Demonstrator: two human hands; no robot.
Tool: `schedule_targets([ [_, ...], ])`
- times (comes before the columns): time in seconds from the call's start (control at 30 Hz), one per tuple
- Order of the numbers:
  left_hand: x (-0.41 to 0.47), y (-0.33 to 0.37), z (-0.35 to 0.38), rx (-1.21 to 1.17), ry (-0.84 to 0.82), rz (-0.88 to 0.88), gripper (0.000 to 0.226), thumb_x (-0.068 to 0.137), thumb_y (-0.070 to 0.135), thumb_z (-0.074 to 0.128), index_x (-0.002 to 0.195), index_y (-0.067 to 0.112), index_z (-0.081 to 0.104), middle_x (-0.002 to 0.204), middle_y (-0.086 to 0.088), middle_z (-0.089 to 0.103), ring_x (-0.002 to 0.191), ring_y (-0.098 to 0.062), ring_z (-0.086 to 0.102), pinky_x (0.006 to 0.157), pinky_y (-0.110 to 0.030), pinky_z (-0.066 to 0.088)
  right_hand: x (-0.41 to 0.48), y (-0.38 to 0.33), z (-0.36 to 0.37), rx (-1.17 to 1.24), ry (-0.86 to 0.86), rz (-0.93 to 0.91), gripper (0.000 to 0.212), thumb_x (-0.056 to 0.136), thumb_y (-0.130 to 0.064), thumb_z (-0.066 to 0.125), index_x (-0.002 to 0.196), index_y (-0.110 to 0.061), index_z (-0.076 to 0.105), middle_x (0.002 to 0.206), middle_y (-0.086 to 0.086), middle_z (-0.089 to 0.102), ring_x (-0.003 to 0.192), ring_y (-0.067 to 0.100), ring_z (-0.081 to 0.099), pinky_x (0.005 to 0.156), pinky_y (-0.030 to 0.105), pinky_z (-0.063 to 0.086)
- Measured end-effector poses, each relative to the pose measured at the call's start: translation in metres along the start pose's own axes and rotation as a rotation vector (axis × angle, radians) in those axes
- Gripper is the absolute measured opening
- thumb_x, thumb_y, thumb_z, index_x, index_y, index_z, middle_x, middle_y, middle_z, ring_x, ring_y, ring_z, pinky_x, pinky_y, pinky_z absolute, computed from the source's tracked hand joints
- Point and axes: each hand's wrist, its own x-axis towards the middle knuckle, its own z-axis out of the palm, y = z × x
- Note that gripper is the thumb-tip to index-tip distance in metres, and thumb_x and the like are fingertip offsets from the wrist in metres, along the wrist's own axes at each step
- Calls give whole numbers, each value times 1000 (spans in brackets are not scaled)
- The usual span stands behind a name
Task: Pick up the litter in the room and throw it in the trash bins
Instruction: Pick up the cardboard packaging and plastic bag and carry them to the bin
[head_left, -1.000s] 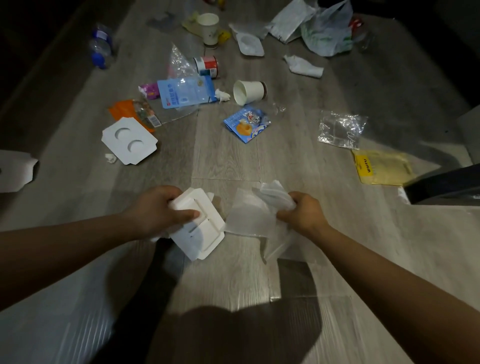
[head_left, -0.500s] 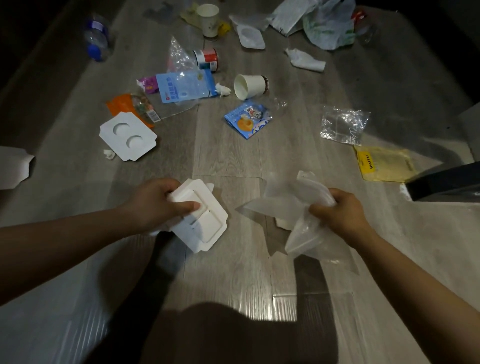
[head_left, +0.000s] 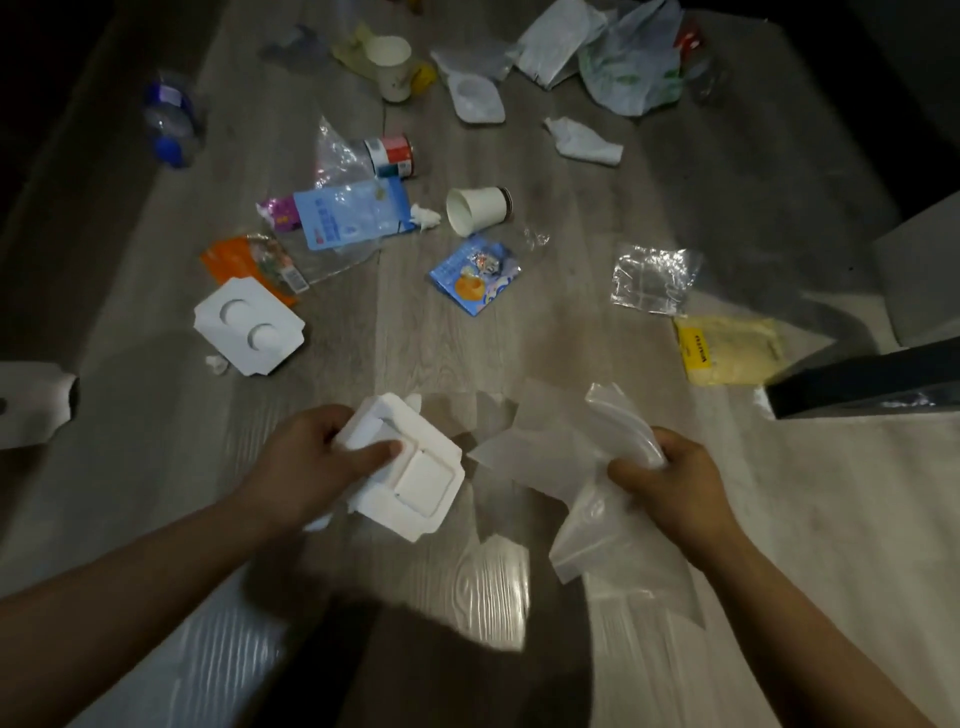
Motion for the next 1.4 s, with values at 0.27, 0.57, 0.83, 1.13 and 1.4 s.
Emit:
schedule_targets([
  [0.27, -106, 70, -42, -201, 152, -280, 14, 81, 33, 71, 84, 20, 66, 75, 2, 66, 62, -15, 60, 49, -23, 40, -89, -81, -44, 150, -15, 200, 18, 75, -14, 74, 77, -28, 65, 71, -6, 68, 59, 8, 67, 46, 16, 49],
  [0.57, -225, 252, -133, -244, 186, -363, 13, 79, 32, 74, 83, 22, 67, 81, 1, 68, 75, -20, 64, 61, -32, 53, -209, -237, -182, 293, 72, 330, 12, 77, -18, 72, 84, -24, 65, 77, 0, 70, 69, 20, 69, 58, 30, 55],
  [0.83, -309, 470, -199, -145, 130, -153, 18, 82, 34, 70, 93, 20, 67, 83, 3, 68, 78, -16, 64, 63, -27, 46, -259, -402, -367, 372, 178, 200, 13, 76, -11, 70, 76, -22, 65, 71, -1, 68, 63, 17, 65, 50, 24, 53],
  [1.13, -373, 642, -229, -321, 141, 120, 18, 84, 31, 68, 101, 27, 65, 92, 12, 68, 86, -10, 64, 70, -26, 52, -320, -509, -537, 397, 446, 16, 8, 77, -11, 68, 83, -12, 63, 75, 6, 65, 67, 21, 65, 55, 29, 52],
  [1.4, -366, 742, -245, -341, -25, 417, 12, 83, 23, 69, 94, 27, 65, 84, 19, 66, 76, -1, 62, 56, -16, 43, -376, -552, -582, 435, 830, -6, 9, 68, -20, 66, 77, -22, 65, 61, -5, 63, 51, 7, 58, 42, 18, 45],
])
